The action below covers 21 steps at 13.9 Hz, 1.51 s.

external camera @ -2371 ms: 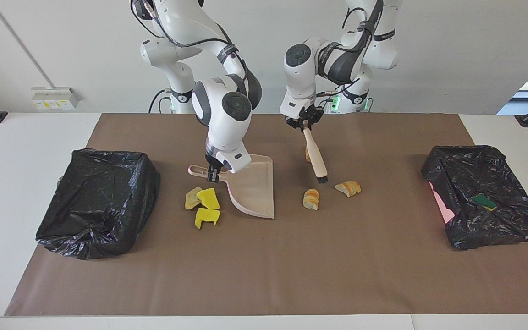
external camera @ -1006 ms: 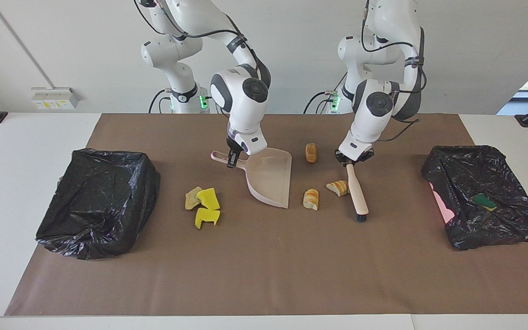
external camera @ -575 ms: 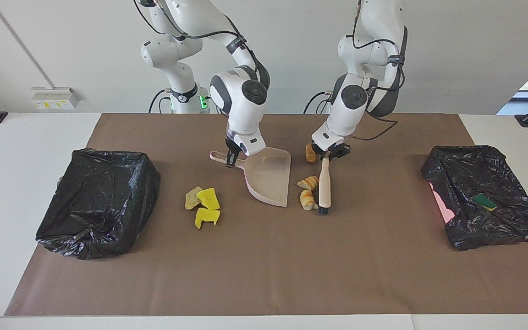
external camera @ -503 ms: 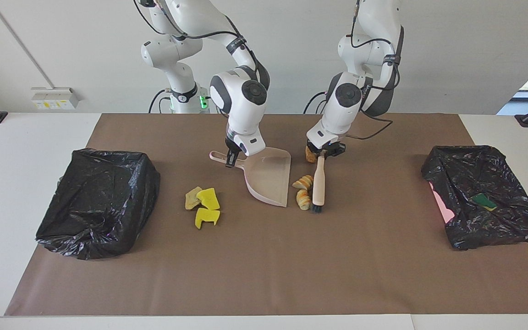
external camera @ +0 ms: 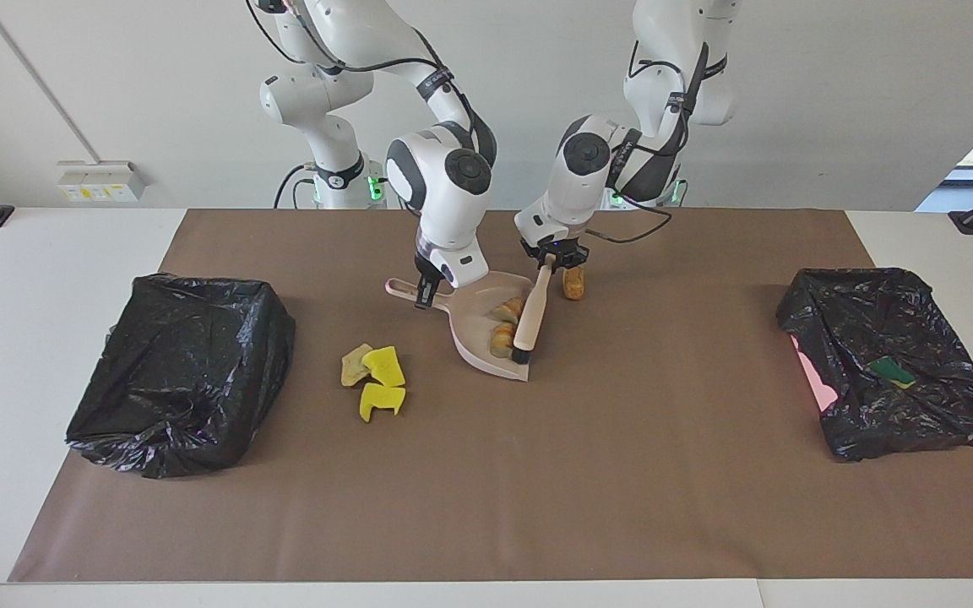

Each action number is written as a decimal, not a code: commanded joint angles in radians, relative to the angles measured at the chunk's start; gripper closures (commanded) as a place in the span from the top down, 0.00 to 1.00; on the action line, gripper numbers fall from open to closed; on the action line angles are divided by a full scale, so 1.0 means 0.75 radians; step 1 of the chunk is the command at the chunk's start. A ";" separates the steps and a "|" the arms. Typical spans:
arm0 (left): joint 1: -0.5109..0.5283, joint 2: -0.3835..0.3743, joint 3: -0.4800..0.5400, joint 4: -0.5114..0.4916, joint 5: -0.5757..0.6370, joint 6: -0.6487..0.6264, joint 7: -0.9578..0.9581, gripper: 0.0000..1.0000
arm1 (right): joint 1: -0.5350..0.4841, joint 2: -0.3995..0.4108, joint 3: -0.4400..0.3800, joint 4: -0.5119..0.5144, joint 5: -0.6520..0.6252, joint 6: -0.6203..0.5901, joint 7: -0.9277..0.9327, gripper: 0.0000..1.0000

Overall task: Sweep and dump trash in bin
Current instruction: 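Sweep the tan food chunks into the dustpan with the left gripper's brush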

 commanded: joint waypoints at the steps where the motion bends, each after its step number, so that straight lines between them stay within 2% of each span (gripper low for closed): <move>1: -0.008 -0.017 0.015 0.087 -0.039 -0.114 -0.031 0.00 | -0.010 -0.012 0.003 -0.024 0.010 0.007 -0.004 0.00; 6: 0.013 -0.166 0.038 0.126 -0.041 -0.441 -0.232 0.00 | -0.012 -0.012 0.003 -0.022 0.010 0.005 -0.016 0.00; 8: 0.039 -0.213 0.036 0.106 -0.037 -0.554 -0.427 0.00 | -0.016 -0.012 0.003 -0.024 0.008 0.005 -0.043 0.00; 10: 0.033 -0.268 0.036 0.041 -0.033 -0.585 -0.628 0.00 | -0.019 -0.012 0.003 -0.024 0.004 0.005 -0.175 0.00; 14: 0.015 -0.440 0.019 -0.180 -0.031 -0.575 -0.986 0.00 | -0.019 -0.012 0.003 -0.029 -0.011 0.023 -0.337 0.00; 15: -0.004 -0.452 0.017 -0.213 -0.031 -0.559 -1.088 0.00 | -0.019 -0.020 0.003 -0.057 -0.011 0.039 -0.342 0.00; 18: -0.067 -0.440 0.015 -0.279 -0.037 -0.471 -1.256 0.00 | -0.018 -0.043 0.003 -0.133 -0.009 0.111 -0.338 0.00; 21: -0.116 -0.353 0.015 -0.342 -0.114 -0.197 -1.288 0.00 | -0.021 -0.037 0.003 -0.143 -0.009 0.148 -0.325 0.00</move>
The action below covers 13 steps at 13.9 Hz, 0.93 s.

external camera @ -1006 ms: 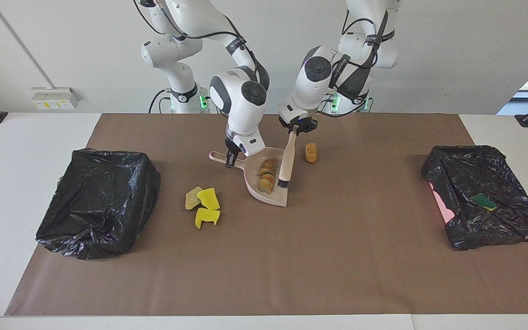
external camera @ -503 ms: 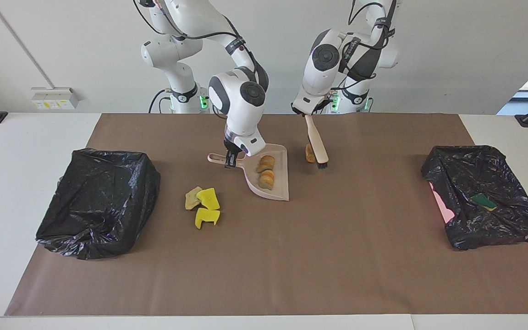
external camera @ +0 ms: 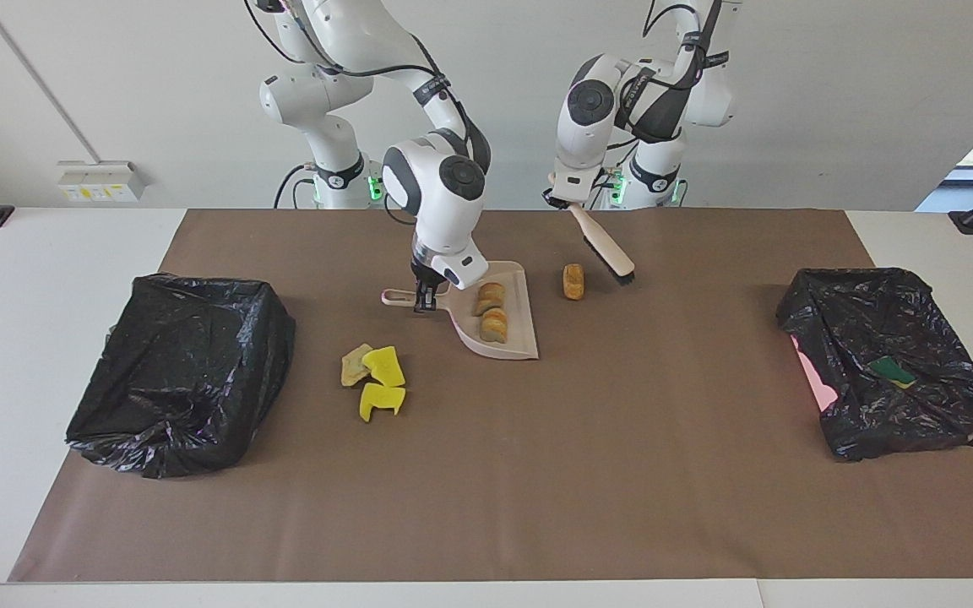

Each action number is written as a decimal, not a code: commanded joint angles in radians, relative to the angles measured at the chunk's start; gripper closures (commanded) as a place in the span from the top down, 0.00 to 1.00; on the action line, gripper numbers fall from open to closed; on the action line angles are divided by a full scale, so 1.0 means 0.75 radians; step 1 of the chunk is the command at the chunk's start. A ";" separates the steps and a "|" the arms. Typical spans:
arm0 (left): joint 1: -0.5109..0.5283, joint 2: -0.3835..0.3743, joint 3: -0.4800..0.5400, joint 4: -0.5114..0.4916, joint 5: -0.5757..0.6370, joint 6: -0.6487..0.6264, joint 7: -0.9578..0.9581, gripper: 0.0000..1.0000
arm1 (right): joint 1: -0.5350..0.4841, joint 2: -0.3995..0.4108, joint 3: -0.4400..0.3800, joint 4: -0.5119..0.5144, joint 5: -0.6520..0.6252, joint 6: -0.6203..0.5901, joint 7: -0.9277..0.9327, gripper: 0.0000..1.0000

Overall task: Sweep and dump trash in bin
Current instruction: 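Sweep the remaining food chunks into the dustpan with the left gripper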

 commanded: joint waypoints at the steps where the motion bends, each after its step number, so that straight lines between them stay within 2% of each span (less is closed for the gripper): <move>1: -0.050 0.093 0.010 -0.050 -0.093 0.219 -0.030 0.00 | -0.012 -0.025 0.009 -0.062 0.004 0.054 -0.031 0.00; 4: -0.071 0.181 0.010 0.019 -0.175 0.416 0.084 0.00 | -0.012 -0.027 0.009 -0.060 0.004 0.036 -0.017 0.00; 7: -0.095 0.216 0.008 0.066 -0.220 0.447 0.280 0.00 | -0.012 -0.025 0.007 -0.052 0.004 0.027 -0.007 0.00; 11: -0.143 0.235 0.002 0.105 -0.220 0.478 0.724 0.00 | -0.012 -0.027 0.007 -0.050 0.004 0.003 0.028 0.00; 13: -0.169 0.237 0.002 0.134 -0.220 0.478 0.774 0.00 | -0.012 -0.027 0.007 -0.048 0.004 0.003 0.028 0.00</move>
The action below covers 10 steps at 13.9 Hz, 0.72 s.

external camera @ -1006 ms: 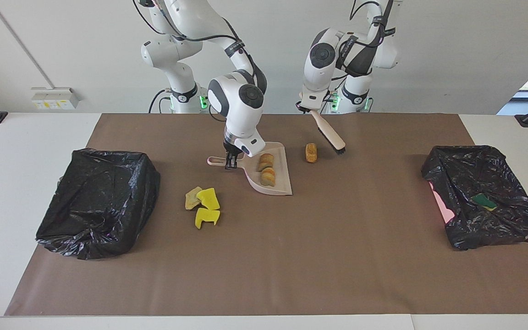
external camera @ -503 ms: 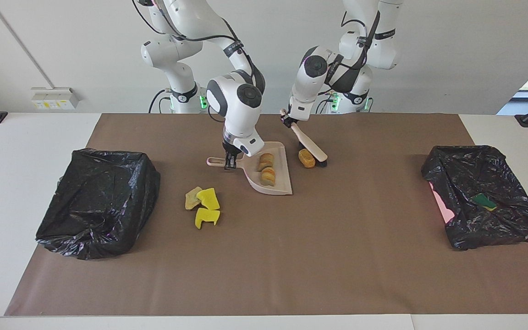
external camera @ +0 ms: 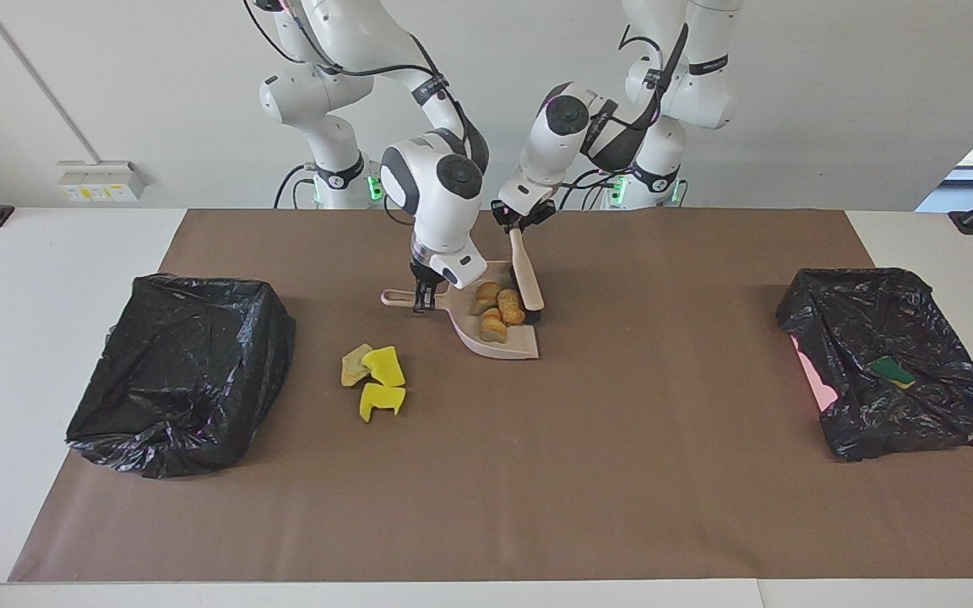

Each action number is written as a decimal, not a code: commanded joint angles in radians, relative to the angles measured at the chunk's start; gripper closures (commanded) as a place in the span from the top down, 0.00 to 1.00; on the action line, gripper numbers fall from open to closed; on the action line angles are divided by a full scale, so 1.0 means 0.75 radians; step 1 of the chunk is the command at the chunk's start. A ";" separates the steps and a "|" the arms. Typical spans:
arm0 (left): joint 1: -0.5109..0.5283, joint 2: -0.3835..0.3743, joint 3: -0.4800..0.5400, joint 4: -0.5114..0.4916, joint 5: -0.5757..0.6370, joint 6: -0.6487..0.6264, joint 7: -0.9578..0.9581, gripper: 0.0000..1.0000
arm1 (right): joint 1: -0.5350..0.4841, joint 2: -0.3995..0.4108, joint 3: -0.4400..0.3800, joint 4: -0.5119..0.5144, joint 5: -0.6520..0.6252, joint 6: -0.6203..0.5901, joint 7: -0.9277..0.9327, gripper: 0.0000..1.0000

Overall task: Sweep and dump trash in bin
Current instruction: 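Sweep the remaining food chunks into the dustpan with the left gripper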

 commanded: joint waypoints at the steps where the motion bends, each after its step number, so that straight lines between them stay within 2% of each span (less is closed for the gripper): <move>1: -0.043 0.032 0.013 0.058 -0.022 0.010 0.081 0.00 | -0.009 -0.022 0.007 -0.037 0.003 -0.008 0.025 0.00; 3: -0.041 0.032 0.015 0.079 -0.020 -0.014 0.061 0.00 | -0.009 -0.020 0.009 -0.039 0.003 -0.008 0.027 0.00; 5: -0.023 0.012 0.027 0.095 -0.002 -0.130 0.024 0.00 | -0.009 -0.020 0.009 -0.035 0.003 -0.010 0.027 0.00; 6: -0.013 0.009 0.029 0.113 0.033 -0.194 0.004 0.00 | -0.009 -0.020 0.007 -0.029 0.003 -0.016 0.025 0.00; 9: -0.011 -0.003 0.021 0.152 0.276 -0.325 -0.031 0.00 | -0.026 -0.016 0.005 0.012 0.003 -0.065 0.009 0.00; 10: -0.011 -0.005 0.021 0.152 0.284 -0.345 -0.035 0.00 | -0.028 -0.016 0.007 0.012 0.003 -0.063 0.009 0.00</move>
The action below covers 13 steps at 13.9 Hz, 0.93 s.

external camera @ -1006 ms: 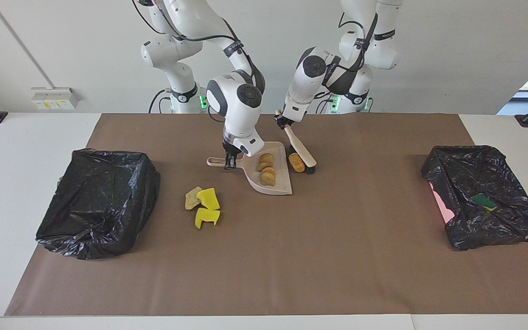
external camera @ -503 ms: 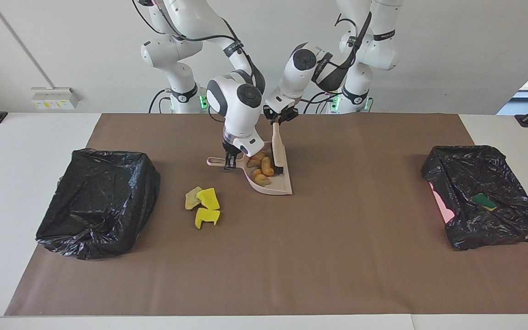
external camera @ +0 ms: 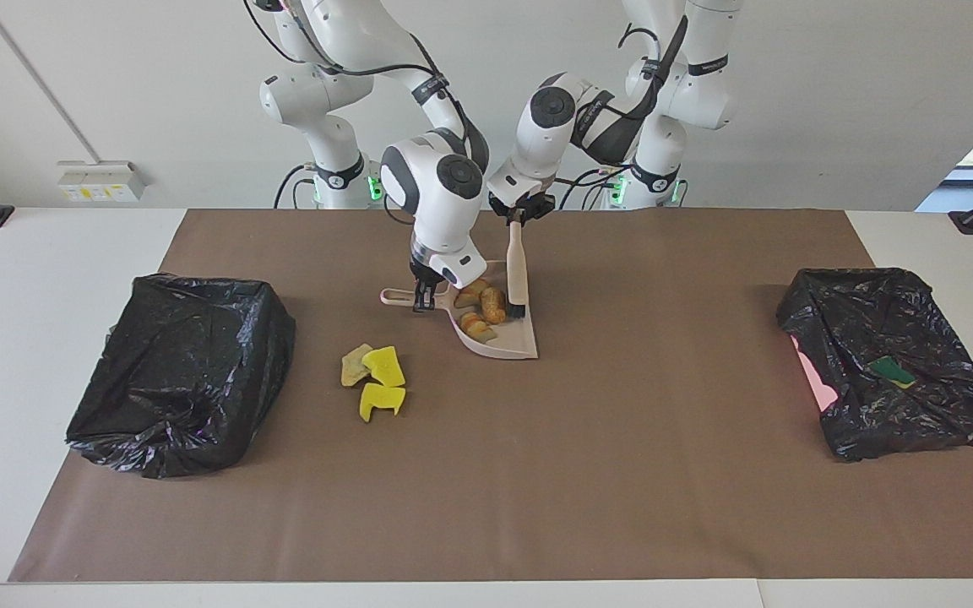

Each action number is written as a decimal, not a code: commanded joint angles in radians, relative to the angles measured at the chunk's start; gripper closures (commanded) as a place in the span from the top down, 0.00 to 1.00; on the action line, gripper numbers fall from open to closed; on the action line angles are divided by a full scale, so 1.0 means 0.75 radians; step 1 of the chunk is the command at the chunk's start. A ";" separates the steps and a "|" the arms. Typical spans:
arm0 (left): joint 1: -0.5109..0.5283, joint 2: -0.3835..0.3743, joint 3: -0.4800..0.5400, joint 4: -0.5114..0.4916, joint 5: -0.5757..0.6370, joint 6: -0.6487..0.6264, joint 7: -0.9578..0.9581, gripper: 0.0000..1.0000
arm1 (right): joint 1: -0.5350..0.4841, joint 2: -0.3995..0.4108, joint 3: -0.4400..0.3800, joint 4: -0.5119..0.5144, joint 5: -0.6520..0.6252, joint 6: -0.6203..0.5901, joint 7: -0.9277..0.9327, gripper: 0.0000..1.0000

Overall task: Sweep and dump trash in bin
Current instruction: 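Sweep the remaining food chunks into the dustpan with the left gripper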

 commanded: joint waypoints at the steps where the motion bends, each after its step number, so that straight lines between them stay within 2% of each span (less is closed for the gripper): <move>1: 0.006 -0.016 -0.006 0.022 0.065 -0.082 -0.063 0.00 | -0.022 -0.016 0.007 0.001 0.003 -0.027 0.007 0.00; 3: 0.006 -0.022 -0.006 0.018 0.067 -0.082 -0.192 0.00 | -0.022 -0.014 0.007 0.001 0.003 -0.029 0.009 0.00; 7: -0.017 -0.053 -0.012 -0.006 0.067 -0.082 -0.260 0.00 | -0.028 -0.026 -0.003 0.011 0.005 -0.041 -0.003 0.00; 11: -0.104 -0.110 -0.016 -0.061 0.065 -0.066 -0.389 0.00 | -0.120 -0.148 -0.009 0.013 0.018 -0.135 -0.048 0.00; 13: -0.168 -0.092 -0.016 -0.064 0.065 -0.045 -0.464 0.00 | -0.192 -0.212 -0.009 0.013 0.018 -0.170 -0.121 0.00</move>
